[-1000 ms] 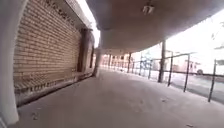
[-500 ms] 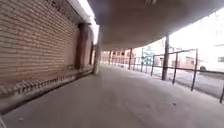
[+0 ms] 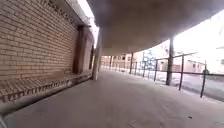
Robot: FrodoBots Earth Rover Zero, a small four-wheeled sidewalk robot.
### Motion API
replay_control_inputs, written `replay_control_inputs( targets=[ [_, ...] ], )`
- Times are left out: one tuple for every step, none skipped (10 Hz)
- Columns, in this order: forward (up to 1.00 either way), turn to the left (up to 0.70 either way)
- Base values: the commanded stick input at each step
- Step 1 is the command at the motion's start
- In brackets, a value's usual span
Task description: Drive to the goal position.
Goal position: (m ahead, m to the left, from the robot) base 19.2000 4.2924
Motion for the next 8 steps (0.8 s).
replay_control_inputs(
  targets=[
    [0.70, 0.00],
    [0.70, 0.00],
    [0.70, 0.00],
    [0.70, 0.00],
    [0.70, 0.00],
    [0.70, 0.00],
    [0.70, 0.00],
    [0.70, 0.00]
  ],
)
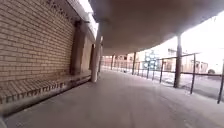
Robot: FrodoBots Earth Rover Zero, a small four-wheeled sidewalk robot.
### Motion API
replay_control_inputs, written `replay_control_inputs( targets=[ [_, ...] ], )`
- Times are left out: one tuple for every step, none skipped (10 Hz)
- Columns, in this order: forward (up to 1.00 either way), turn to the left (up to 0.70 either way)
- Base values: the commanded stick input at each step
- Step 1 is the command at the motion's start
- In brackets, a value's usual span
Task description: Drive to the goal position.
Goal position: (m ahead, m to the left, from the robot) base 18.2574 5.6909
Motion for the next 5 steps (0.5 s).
replay_control_inputs(
  targets=[
    [0.70, 0.00],
    [0.70, 0.00],
    [0.70, 0.00],
    [0.70, 0.00],
    [0.70, 0.00]
  ],
)
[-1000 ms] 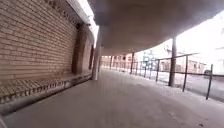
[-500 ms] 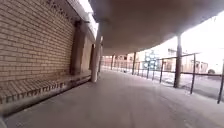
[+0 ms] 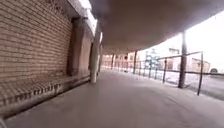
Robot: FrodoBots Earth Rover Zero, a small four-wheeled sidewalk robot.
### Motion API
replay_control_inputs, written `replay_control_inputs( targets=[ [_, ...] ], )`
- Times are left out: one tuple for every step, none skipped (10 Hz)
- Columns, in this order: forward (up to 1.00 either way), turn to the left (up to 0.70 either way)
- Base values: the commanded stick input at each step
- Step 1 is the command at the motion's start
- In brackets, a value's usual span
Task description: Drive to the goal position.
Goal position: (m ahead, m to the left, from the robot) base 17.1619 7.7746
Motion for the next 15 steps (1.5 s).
replay_control_inputs(
  targets=[
    [0.70, 0.00],
    [0.70, 0.00],
    [0.70, 0.00],
    [0.70, 0.00],
    [0.70, 0.00],
    [0.70, 0.00],
    [0.70, 0.00],
    [0.70, 0.00],
    [0.70, 0.00],
    [0.70, 0.00],
    [0.70, 0.00],
    [0.70, -0.27],
    [0.70, -0.33],
    [0.70, -0.35],
    [0.70, -0.07]
  ],
)
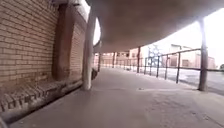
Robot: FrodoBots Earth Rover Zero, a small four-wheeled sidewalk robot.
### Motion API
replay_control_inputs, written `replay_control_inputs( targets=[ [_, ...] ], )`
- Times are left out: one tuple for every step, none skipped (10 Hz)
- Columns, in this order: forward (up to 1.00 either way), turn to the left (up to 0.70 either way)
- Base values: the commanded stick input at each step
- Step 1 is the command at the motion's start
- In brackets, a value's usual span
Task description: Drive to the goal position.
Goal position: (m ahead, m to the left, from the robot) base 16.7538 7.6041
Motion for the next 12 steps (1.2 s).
replay_control_inputs(
  targets=[
    [0.70, 0.00],
    [0.70, 0.00],
    [0.70, 0.00],
    [0.70, 0.00],
    [0.70, 0.00],
    [0.70, 0.00],
    [0.70, 0.00],
    [0.70, 0.00],
    [0.70, 0.00],
    [0.70, 0.00],
    [0.70, 0.00],
    [0.70, 0.00]
  ],
)
